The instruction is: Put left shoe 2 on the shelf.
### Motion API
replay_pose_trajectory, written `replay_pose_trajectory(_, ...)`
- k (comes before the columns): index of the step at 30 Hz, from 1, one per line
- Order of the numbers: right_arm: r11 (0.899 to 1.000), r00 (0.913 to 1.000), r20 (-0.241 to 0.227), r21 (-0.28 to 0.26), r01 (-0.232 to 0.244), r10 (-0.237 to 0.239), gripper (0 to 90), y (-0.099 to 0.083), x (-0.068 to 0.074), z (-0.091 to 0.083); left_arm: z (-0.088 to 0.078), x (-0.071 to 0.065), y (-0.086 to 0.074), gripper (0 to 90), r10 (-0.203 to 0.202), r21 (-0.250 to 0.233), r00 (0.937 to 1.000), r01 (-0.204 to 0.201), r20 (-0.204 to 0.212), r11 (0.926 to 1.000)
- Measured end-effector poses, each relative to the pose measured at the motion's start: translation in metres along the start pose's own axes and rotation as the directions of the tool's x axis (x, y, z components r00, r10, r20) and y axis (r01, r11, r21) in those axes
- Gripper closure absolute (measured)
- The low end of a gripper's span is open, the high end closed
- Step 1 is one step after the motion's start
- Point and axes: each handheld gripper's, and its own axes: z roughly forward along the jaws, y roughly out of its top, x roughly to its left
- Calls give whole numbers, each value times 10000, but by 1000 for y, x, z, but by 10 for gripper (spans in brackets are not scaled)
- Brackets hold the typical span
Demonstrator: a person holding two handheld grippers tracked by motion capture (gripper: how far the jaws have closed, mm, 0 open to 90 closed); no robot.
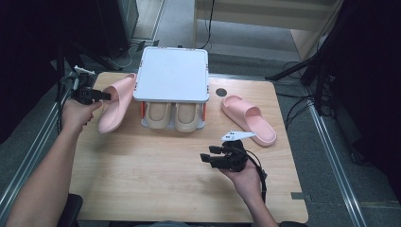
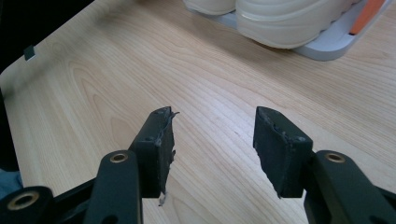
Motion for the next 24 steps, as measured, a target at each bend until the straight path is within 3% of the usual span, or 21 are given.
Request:
replay_pose_trajectory(5,10000,9999,-68,5,79,-79,488,2,1,1,-10,-10,19,817,174,105,9993,-171,-335,9998)
replay_pose_trajectory(11,9997,9997,-138,52,219,-218,489,5,-1,5,-21,-9,43,817,5,160,9972,7,-747,9999)
replay_pose_trajectory(14,9996,9994,-200,28,293,-293,488,6,0,5,-28,-12,54,815,-56,-14,9972,55,-748,10000)
replay_pose_trajectory(18,9995,9992,-242,69,305,-303,488,8,0,7,-40,-24,72,814,250,-96,9944,-261,-1025,9996)
replay_pose_trajectory(24,9991,9989,-247,139,405,-401,488,9,1,8,-52,-49,97,812,658,-249,9916,-689,-1113,9973)
